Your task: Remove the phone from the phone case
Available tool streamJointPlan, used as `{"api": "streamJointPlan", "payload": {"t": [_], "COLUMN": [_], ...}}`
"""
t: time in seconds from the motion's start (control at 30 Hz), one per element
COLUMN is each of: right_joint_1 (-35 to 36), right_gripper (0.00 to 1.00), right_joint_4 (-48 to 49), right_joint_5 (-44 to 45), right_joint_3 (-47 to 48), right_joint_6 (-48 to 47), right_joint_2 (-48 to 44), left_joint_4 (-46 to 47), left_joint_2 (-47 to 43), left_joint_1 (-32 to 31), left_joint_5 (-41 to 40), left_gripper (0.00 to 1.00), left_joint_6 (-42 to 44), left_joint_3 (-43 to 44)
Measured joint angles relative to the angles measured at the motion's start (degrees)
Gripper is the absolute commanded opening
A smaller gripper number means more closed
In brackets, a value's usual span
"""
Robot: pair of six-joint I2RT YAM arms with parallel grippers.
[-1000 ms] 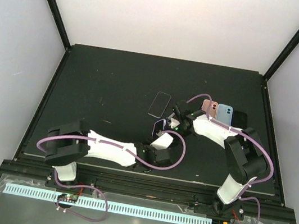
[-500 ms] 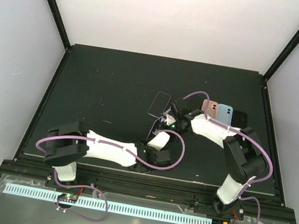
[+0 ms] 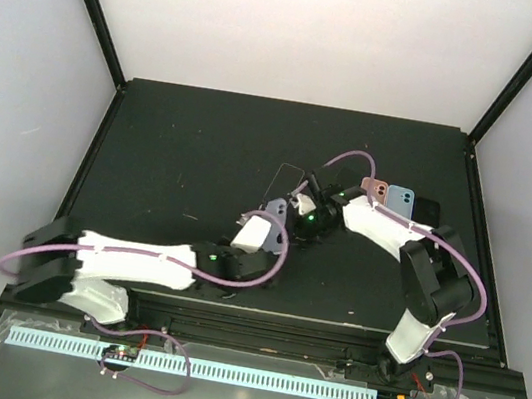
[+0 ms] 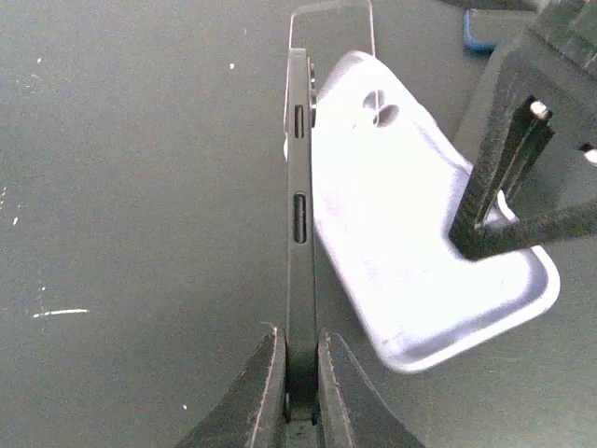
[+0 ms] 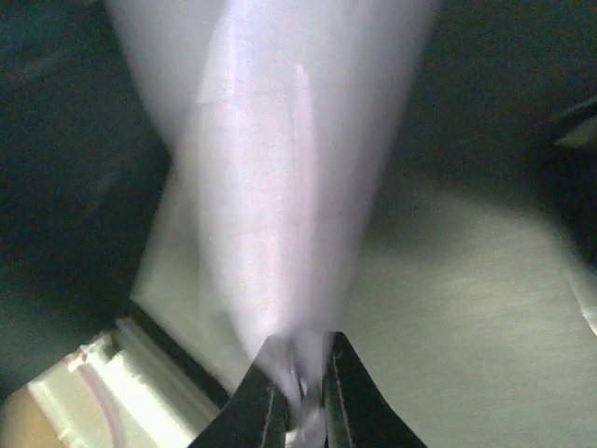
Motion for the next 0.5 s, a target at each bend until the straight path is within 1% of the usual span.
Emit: {"api": "streamJointPlan", "payload": {"t": [0.1,0.13,0.27,0.33,0.4,0.5], "right_joint_1": [-2.25,-3.1,-4.79,-5.51,-7.98,-14.56], "right_gripper": [0.01,0.01,0.01,0.01,0.01,0.01], "right_joint_4": [-0.09,0.11,0.48,0.61,1.14,3.41], "right_joint_5": [2.32,2.97,3.52,2.82,1.77,-2.36], "right_joint_3": [0.13,0.15,0.17,0.15,-0.13,-2.43], "right_joint_6": [-2.75,-3.56,-6.49,-7.82,-8.87,-11.15], "right_joint_2": [0.28,0.39,0.26,-0.46,-2.14,-7.89], "left_joint_4": [0.74,2.32,7.63,8.35,8.39,8.22], "left_joint_2": [-10.4,-14.69,-24.81,-26.88,-26.77,-24.55], "left_joint_1": [0.44,0.61,2.01,3.28,4.42,5.03], "left_joint_5": [0.59,1.2,2.78,2.93,2.58,0.92], "left_gripper": [0.02,0.02,0.02,0.02,0.02,0.02], "left_joint_6": [1.11,1.68,4.28,5.7,7.87,11.37], "left_joint_3": [-4.76,-6.93,-13.09,-15.13,-15.82,-15.69]}}
